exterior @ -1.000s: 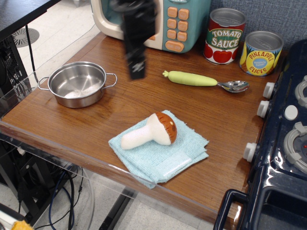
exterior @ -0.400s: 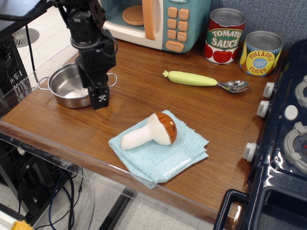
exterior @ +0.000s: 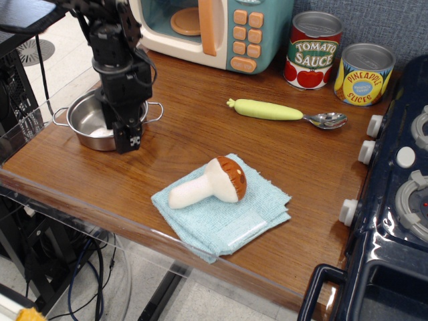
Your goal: Move the pot to the left of the spoon, in front of the microwave.
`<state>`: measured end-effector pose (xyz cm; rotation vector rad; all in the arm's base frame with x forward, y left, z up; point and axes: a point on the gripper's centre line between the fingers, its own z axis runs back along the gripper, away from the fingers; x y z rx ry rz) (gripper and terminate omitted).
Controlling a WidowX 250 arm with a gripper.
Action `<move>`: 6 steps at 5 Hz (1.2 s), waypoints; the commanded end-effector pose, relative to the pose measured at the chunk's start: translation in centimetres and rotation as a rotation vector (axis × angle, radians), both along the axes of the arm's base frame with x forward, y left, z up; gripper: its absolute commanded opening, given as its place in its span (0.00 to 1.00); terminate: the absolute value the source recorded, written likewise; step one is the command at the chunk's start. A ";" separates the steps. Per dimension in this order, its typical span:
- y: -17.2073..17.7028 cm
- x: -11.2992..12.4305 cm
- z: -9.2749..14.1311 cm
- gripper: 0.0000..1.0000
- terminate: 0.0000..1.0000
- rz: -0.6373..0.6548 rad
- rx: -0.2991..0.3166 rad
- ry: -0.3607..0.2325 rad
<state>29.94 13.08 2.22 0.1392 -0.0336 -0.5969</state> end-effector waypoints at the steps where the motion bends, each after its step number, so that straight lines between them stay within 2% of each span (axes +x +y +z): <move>1: 0.0 0.2 0.5 0.00 0.00 0.032 0.045 0.033; 3: -0.5 0.5 1.2 0.00 0.00 -0.008 0.052 0.012; 4: -0.6 0.7 2.5 0.00 0.00 -0.026 0.068 -0.024; 6: -1.6 2.5 6.2 0.00 0.00 -0.104 0.098 -0.121</move>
